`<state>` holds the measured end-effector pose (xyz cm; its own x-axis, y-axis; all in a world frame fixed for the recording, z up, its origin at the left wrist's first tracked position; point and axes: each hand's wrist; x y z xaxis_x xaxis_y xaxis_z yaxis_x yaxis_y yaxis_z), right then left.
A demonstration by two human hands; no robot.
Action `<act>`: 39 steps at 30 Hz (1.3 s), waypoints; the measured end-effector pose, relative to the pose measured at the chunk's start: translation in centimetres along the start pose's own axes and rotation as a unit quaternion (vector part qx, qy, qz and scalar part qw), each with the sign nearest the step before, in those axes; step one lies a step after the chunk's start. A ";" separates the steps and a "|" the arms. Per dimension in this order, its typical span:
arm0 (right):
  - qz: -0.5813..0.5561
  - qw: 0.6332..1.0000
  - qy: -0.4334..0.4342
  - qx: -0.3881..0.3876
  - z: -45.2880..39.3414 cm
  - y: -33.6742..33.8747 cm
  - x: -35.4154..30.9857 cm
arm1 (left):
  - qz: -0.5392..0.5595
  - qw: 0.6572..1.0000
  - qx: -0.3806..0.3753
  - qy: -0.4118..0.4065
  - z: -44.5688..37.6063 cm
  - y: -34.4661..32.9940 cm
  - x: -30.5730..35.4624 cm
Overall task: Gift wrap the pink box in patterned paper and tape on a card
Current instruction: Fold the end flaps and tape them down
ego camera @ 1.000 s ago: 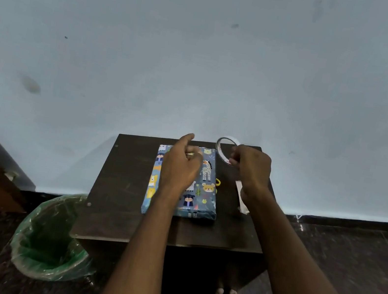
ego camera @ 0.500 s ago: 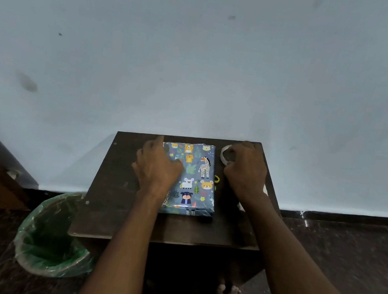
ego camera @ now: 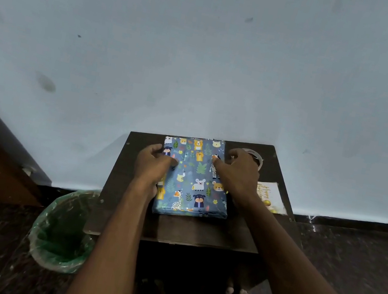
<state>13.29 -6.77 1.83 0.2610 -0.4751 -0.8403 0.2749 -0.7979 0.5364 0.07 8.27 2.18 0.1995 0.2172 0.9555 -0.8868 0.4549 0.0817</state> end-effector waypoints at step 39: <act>-0.500 0.838 -0.130 -0.175 1.9 -3.1 -5.0 | -0.037 0.962 -0.115 -0.244 4.2 5.7 5.5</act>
<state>9.44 -2.67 4.22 -0.4593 0.2652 -0.8477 0.5029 -0.7090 -0.4943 -5.64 8.42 9.06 -0.0112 -0.2281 0.9736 -0.7506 0.6452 0.1426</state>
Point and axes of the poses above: each hand's wrist, its own z-axis away from the middle knuckle, its own y-axis out of the back of the hand, x = y × z, and after that the axes turned 4 degrees about x, right-handed
